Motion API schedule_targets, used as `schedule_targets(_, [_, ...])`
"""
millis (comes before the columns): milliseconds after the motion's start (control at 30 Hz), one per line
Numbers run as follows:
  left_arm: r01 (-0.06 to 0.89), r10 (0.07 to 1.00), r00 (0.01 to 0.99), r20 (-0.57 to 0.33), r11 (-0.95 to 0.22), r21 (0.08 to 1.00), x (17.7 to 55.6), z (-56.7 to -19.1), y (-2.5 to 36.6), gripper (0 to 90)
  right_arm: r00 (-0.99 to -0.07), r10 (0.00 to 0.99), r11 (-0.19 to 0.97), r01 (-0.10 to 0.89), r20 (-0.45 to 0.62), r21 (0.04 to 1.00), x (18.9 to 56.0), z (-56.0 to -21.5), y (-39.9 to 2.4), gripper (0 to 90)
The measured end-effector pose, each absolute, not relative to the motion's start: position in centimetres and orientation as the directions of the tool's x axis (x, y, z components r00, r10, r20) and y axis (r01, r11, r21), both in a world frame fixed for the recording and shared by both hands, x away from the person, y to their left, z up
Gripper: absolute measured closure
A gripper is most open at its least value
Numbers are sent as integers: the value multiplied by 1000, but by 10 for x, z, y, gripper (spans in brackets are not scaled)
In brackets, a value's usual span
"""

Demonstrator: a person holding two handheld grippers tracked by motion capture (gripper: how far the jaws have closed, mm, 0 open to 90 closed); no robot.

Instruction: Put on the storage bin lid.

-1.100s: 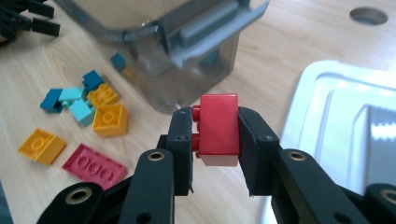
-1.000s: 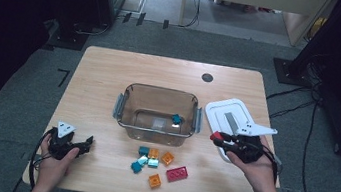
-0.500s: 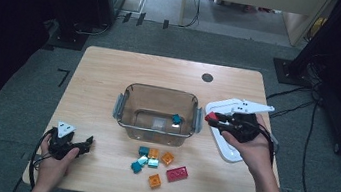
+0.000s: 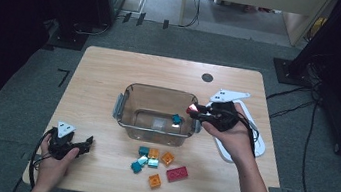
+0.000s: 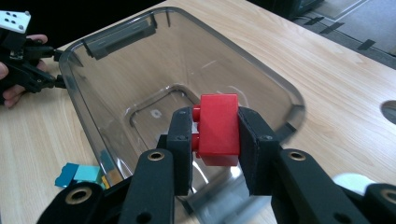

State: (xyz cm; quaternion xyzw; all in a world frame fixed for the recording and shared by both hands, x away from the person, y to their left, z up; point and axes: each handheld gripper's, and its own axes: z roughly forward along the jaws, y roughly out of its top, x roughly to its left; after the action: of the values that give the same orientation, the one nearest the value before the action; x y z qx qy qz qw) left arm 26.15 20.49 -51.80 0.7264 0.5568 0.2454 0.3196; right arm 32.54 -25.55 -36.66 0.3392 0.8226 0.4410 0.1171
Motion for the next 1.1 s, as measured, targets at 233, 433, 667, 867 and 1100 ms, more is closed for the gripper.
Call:
schedule_targets(233, [652,966,259,0,-176,738,261,-518,205,177,-755,645,391,460,119,797,332,-371,-237,647])
schedule_targets(433, [652,966,260,1,-176,738,262,-518,205,176,-745,655,384,468,122,796,332,-371,-240,597])
schedule_targets(667, [652,966,260,1,-176,737,262,-518,205,176,-725,676,355,475,130,806,322,-371,-259,584])
schedule_targets(867, [652,966,259,1,-176,738,262,-518,205,176,-700,700,326,489,140,809,310,-379,-280,573])
schedule_targets(1100, [653,966,260,0,-176,737,261,-518,205,176,-668,725,292,515,164,806,294,-398,-301,570])
